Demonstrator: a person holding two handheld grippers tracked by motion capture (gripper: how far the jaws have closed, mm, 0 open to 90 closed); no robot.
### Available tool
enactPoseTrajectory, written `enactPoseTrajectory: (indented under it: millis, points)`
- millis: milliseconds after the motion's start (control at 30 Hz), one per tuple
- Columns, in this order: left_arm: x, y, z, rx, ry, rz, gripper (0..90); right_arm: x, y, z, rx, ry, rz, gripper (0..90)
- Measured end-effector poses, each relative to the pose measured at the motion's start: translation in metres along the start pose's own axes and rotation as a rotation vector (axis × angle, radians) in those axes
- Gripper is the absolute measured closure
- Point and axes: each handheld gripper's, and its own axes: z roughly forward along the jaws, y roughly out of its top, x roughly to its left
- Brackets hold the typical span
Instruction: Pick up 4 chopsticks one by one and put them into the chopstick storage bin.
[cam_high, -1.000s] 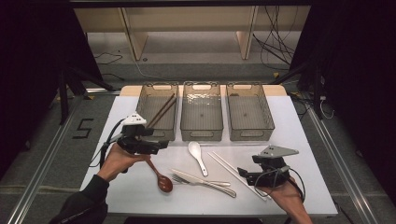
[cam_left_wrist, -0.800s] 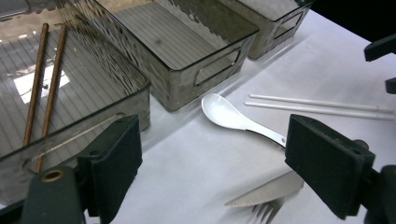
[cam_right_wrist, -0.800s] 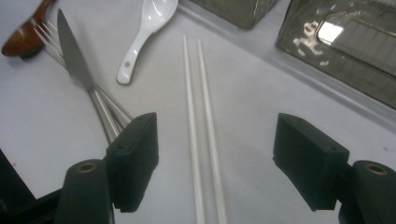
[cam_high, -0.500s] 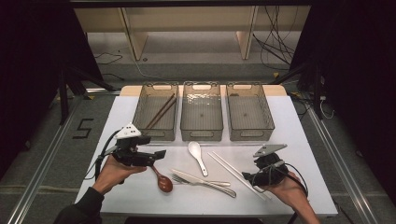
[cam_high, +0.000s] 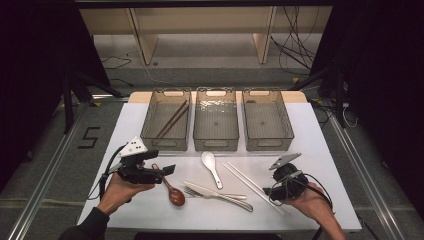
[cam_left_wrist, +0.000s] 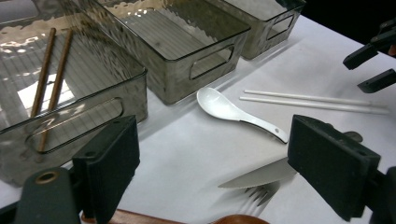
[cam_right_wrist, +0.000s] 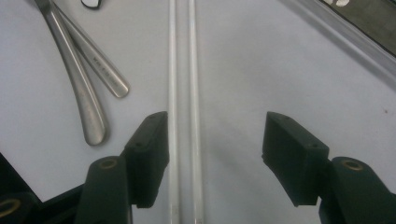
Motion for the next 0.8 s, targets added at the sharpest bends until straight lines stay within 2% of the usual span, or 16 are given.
enactPoseTrajectory:
  millis: [100,267,467,567,800]
  points:
    - [-0.001,-0.001,-0.005,-0.013,-0.011,-0.016,15.9,-0.001,0.002,0.002,0.027,0.003,-0.006,44.8]
    - [-0.001,-0.005,-0.008,-0.01,0.003,-0.001,15.9,-0.003,0.005,0.005,0.079,0.0,-0.022,49.1]
    - [-0.001,-0.009,-0.01,-0.013,0.005,-0.006,15.9,-0.005,0.005,0.009,0.139,-0.001,-0.021,55.2]
    - [-0.002,-0.01,-0.009,-0.003,0.013,0.012,15.9,-0.006,0.004,0.012,0.173,0.005,-0.021,57.3]
    - [-0.004,-0.012,-0.009,0.007,0.006,0.003,15.8,-0.005,0.003,0.018,0.223,0.006,-0.029,61.4]
